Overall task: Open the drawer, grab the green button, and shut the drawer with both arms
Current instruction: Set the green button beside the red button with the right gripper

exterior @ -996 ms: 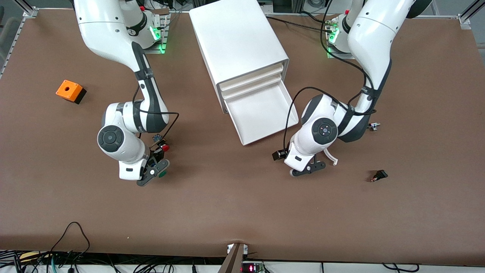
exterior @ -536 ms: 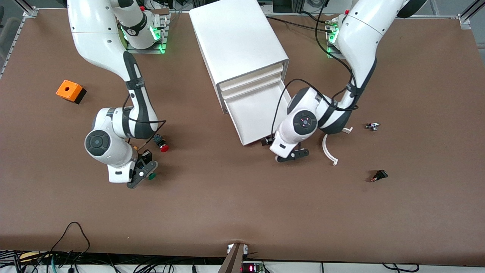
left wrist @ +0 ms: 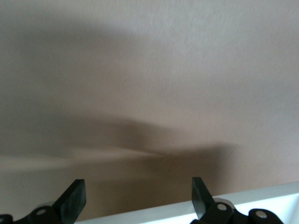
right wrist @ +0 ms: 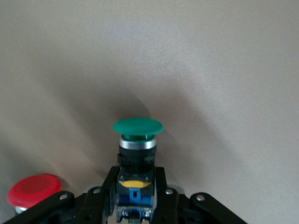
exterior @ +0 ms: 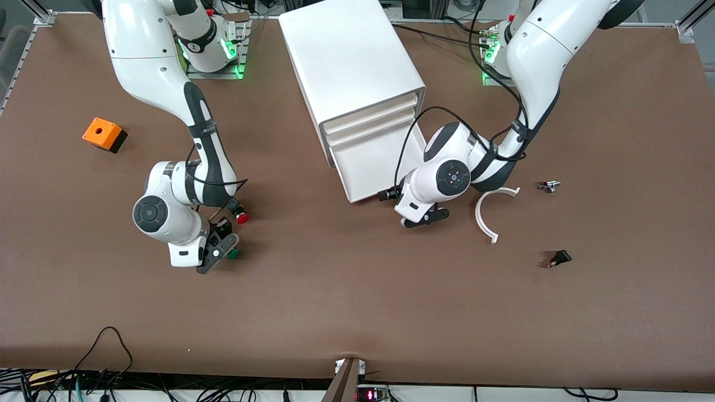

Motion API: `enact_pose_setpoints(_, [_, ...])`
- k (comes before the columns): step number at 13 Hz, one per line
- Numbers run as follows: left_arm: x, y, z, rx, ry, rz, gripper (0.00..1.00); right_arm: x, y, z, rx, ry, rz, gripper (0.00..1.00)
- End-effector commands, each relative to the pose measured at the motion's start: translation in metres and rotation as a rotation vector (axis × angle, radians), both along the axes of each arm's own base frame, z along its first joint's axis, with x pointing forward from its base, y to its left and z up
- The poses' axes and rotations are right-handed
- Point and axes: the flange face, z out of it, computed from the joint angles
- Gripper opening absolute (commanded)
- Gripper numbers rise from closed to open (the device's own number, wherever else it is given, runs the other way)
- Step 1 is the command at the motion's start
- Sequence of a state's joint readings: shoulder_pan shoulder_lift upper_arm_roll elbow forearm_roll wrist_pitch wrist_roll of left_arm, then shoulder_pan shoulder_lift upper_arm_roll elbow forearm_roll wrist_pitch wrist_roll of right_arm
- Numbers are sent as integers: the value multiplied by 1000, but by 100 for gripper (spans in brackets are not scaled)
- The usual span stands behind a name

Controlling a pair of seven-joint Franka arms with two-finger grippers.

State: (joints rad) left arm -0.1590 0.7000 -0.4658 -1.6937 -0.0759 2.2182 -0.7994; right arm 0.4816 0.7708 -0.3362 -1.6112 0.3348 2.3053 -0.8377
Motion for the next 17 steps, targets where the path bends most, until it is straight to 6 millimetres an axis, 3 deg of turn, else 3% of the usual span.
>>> enact_pose_setpoints(1, [-31,-8,-3,3,48,-26,100,2,-1,6,37,-11,1,100])
enact_pose_setpoints(3, [-43,-17,-2,-16,83,-14,100,6,3,26,52,-34,1,100])
enact_pose_setpoints(7, [-58,-28,-4,-41,130,3,100,6,9,124,121,-69,5,100])
enact_pose_setpoints(12, [-83,-44,-8,-60,180,-14,100,-1,8,189,154,-43,-7,100])
enact_pose_setpoints(17, [-101,-55,-7,-47,216,6,100,-26,-6,257,188,28,-120,100])
